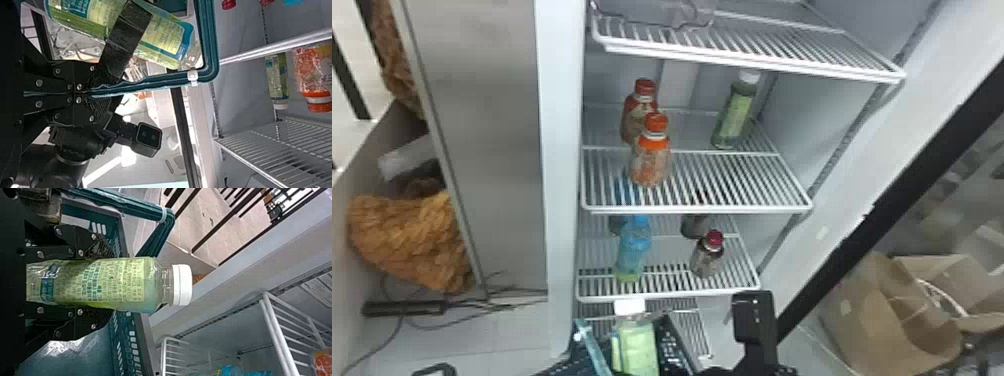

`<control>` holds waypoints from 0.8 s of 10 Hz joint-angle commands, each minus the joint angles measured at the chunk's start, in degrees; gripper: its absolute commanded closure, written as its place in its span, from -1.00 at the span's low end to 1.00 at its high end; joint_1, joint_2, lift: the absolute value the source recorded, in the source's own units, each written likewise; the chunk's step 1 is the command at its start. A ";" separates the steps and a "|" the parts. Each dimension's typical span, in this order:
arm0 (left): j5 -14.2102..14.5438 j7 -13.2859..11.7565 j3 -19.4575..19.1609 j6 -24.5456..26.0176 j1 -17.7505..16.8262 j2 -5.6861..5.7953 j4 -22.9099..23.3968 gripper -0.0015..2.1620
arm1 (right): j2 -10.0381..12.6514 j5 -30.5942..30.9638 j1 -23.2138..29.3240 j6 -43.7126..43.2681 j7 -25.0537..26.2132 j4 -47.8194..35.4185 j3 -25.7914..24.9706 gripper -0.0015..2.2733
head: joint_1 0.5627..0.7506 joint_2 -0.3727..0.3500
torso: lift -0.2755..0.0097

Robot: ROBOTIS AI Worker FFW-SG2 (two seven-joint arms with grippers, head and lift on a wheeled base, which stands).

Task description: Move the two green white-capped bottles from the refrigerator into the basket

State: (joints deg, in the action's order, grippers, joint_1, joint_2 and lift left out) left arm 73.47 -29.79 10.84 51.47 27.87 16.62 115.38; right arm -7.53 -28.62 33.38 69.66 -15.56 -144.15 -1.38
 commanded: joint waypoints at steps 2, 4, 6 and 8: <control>0.00 0.00 0.13 0.00 -0.17 -0.01 0.00 0.11 | -0.03 -0.17 0.23 -1.89 -1.32 0.50 -0.34 -0.52 | 0.41 -0.71 | 0.90; 0.00 0.00 0.25 0.00 -0.17 0.08 0.00 0.11 | 0.06 0.06 0.79 -4.84 -2.11 0.50 -0.91 -0.81 | 0.41 -0.72 | 0.90; 0.00 0.00 0.13 0.00 -0.17 0.08 0.00 0.11 | 0.50 0.17 1.49 -8.36 -2.64 0.79 -1.71 -0.88 | 0.41 -0.75 | 0.90; 0.00 0.00 0.13 0.00 -0.17 0.08 0.00 0.11 | 0.67 0.97 2.06 -11.17 -2.55 0.22 -2.28 -0.88 | 0.41 -0.78 | 0.90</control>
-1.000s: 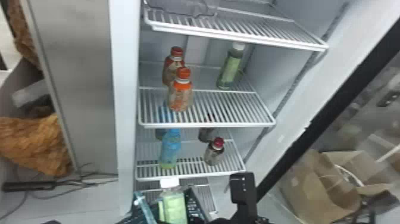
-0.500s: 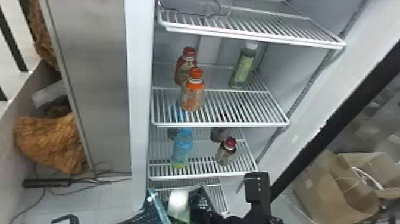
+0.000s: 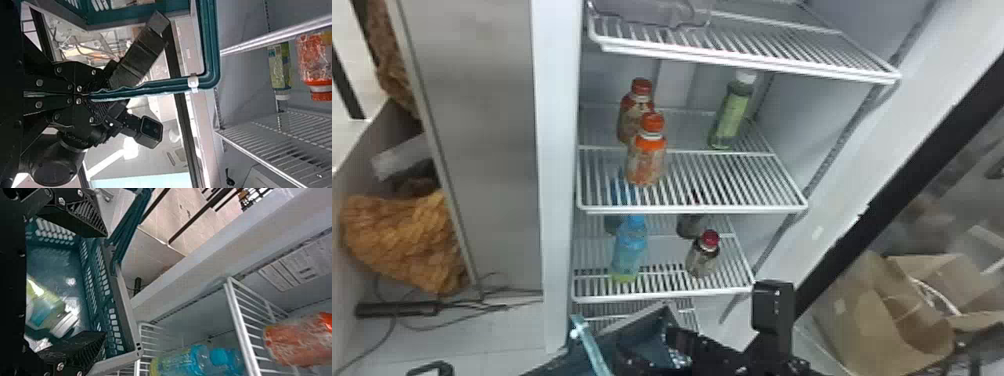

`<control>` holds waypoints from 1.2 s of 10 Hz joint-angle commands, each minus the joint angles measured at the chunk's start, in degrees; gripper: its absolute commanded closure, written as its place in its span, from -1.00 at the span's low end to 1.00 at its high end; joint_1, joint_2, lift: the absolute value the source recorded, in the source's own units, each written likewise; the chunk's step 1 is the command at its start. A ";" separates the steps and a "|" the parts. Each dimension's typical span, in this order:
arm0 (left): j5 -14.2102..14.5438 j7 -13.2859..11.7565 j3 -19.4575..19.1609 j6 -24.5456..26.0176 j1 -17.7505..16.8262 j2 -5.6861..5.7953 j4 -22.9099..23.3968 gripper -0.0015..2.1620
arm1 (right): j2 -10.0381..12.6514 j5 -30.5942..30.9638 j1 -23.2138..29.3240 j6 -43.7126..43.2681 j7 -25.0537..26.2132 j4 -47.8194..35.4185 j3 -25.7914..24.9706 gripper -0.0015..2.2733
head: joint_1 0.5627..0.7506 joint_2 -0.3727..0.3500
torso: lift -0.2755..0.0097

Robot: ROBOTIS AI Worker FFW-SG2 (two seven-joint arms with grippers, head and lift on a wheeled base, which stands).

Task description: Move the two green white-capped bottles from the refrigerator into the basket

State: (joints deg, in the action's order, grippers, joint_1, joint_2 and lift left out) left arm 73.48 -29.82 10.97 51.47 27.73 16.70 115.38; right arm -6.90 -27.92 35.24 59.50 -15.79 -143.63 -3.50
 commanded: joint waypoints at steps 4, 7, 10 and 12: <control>-0.01 0.03 -0.35 0.00 0.39 -0.08 0.00 0.11 | 0.84 4.39 0.19 -14.08 0.24 -0.16 -2.10 -0.88 | 0.41 -0.85 | 0.90; -0.01 0.03 -0.58 -0.14 0.68 -0.08 0.00 0.11 | 1.45 5.76 -1.07 -21.11 1.21 0.69 -4.16 -0.88 | 0.41 -0.94 | 0.90; 0.11 0.03 -0.58 -0.14 0.68 -0.08 0.00 0.11 | 1.45 7.13 -3.32 -32.51 3.05 4.34 -4.16 -0.88 | 0.41 -0.94 | 0.90; 0.11 0.03 -0.58 -0.14 0.82 -0.08 0.00 0.11 | 1.45 8.84 -5.29 -41.51 5.69 8.00 -4.05 -0.88 | 0.41 -0.94 | 0.90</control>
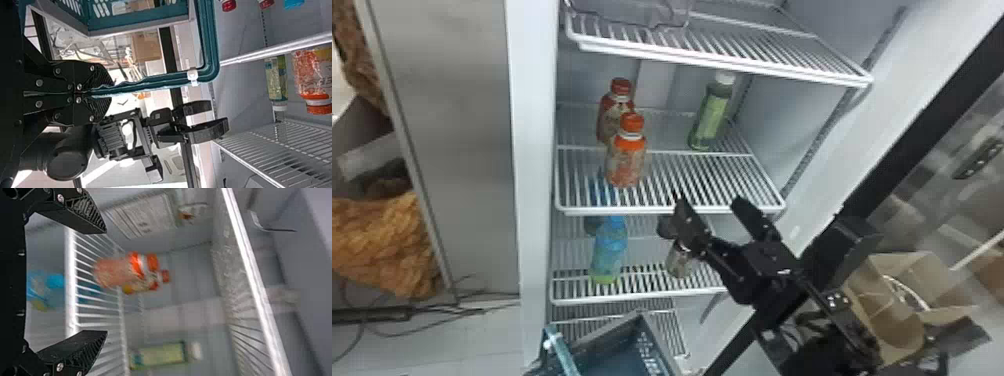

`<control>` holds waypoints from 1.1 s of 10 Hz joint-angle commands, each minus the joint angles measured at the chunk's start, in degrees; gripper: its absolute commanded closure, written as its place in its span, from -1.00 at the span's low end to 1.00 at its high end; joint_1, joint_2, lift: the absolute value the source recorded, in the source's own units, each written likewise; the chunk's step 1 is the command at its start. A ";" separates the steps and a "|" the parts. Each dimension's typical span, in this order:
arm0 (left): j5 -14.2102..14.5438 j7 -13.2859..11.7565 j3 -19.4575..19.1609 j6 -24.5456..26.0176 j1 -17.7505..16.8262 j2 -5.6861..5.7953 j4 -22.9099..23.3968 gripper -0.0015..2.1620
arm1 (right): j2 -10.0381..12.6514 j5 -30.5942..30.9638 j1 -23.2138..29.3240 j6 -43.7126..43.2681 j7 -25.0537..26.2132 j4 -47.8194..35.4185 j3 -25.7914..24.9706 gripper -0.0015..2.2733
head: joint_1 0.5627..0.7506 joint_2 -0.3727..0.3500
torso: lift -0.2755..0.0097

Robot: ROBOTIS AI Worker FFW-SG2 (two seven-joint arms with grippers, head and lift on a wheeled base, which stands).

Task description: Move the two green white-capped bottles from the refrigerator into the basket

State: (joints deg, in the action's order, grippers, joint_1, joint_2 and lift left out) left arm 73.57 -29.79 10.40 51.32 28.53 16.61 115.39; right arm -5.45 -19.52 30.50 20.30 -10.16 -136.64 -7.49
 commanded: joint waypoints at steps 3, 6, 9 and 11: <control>0.01 0.00 0.00 0.00 0.02 0.00 -0.01 0.11 | 0.00 3.75 -7.30 -11.45 1.20 10.57 -1.42 -0.88 | 0.41 -0.94 | 0.90; 0.13 0.00 -0.23 0.00 0.16 0.00 -0.01 0.11 | -0.35 9.01 -17.29 -16.65 1.28 24.07 -2.34 -0.89 | 0.41 -0.94 | 0.90; 0.13 0.00 -0.34 0.00 0.16 0.00 -0.01 0.11 | -0.44 10.38 -23.48 -16.93 1.28 32.37 -2.45 -0.94 | 0.41 -0.94 | 0.90; 0.13 0.00 -0.23 0.14 0.02 0.09 -0.01 0.11 | -0.44 11.41 -27.27 -16.93 1.28 37.43 -2.34 -0.95 | 0.41 -0.94 | 0.90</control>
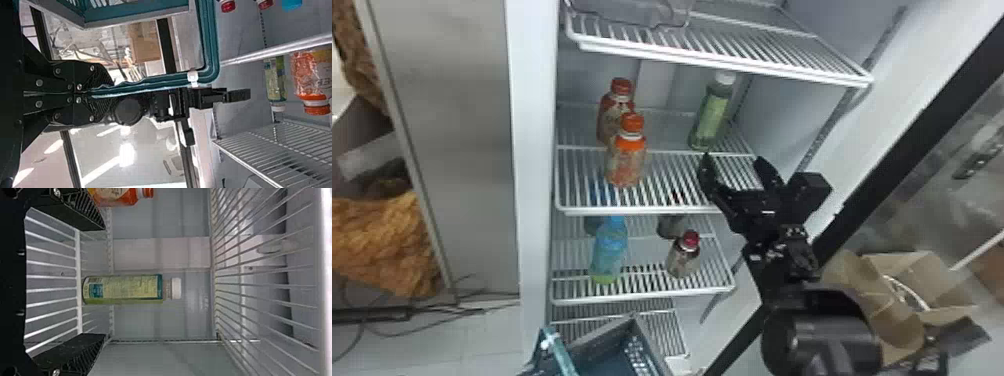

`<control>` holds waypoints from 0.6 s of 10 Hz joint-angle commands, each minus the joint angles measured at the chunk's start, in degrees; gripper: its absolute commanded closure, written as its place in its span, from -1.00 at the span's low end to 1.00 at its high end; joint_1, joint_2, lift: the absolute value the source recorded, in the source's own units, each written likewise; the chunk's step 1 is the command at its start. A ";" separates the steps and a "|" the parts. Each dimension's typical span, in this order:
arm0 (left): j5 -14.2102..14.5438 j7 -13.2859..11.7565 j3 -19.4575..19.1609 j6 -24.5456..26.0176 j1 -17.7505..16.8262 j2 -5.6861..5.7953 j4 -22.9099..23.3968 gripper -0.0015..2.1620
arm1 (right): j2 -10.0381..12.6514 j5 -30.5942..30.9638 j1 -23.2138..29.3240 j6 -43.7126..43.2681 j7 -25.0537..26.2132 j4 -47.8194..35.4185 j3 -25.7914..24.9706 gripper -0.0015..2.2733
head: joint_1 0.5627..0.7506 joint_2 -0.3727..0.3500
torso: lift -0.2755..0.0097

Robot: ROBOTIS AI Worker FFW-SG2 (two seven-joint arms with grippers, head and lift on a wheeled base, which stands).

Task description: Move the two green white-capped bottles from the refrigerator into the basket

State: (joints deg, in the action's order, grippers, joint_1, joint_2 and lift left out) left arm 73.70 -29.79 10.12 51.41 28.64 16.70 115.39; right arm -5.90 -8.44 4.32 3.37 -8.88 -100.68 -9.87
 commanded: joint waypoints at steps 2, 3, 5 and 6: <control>0.46 0.00 0.16 0.05 -0.24 0.09 0.00 0.11 | -0.25 0.44 -4.46 0.01 -0.35 5.69 0.27 -0.95 | 0.41 -0.94 | 0.90; 0.34 0.09 0.16 0.05 -0.24 0.09 0.00 0.11 | -0.34 0.67 -5.58 0.01 -0.35 6.68 0.27 -0.95 | 0.41 -0.94 | 0.90; 0.34 0.09 0.16 0.05 -0.38 0.09 0.00 0.11 | -0.43 1.47 -8.96 0.01 -0.27 10.47 0.39 -0.95 | 0.41 -0.94 | 0.90; 0.34 0.09 0.16 0.05 -0.38 0.09 0.00 0.11 | -0.43 1.47 -11.07 0.01 -0.27 12.86 0.61 -0.95 | 0.41 -0.94 | 0.90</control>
State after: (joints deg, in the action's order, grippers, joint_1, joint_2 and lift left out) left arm 74.04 -29.70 10.29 51.48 28.27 16.79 115.38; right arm -6.33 -7.03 -5.45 3.36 -9.14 -89.32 -9.37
